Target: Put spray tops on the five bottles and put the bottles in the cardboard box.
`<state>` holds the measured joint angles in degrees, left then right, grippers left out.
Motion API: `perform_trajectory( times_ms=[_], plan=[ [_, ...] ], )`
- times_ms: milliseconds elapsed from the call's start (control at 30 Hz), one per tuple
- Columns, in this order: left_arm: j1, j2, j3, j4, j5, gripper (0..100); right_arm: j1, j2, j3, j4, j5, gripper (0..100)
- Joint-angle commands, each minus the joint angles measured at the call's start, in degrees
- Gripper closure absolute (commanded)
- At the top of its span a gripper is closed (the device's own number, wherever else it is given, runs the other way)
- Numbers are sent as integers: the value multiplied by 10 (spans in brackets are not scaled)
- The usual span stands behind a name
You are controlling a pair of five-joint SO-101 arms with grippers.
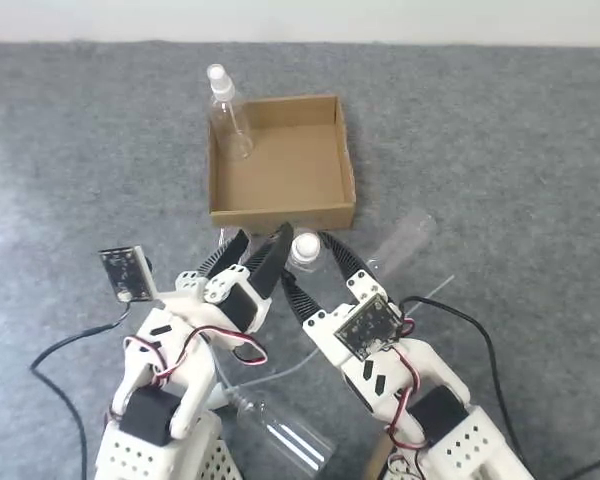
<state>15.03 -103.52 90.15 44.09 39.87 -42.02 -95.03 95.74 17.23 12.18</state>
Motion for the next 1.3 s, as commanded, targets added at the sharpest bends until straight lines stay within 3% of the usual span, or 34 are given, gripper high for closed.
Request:
perform_trajectory(
  times_ms=[0,333,567,867,1267],
  plan=[
    [7,4,-8,5,-5,758,-11,-1,11,-3,0,905],
    [-87,4,-27,2,-5,758,-9,0,11,0,1,905],
    [-125,4,-23,-57,-14,758,15,0,11,-4,0,905],
    [-275,4,-12,-58,-108,758,15,-1,11,-3,0,905],
    [-358,4,65,-59,-193,758,15,-1,11,0,-3,905]
  ],
)
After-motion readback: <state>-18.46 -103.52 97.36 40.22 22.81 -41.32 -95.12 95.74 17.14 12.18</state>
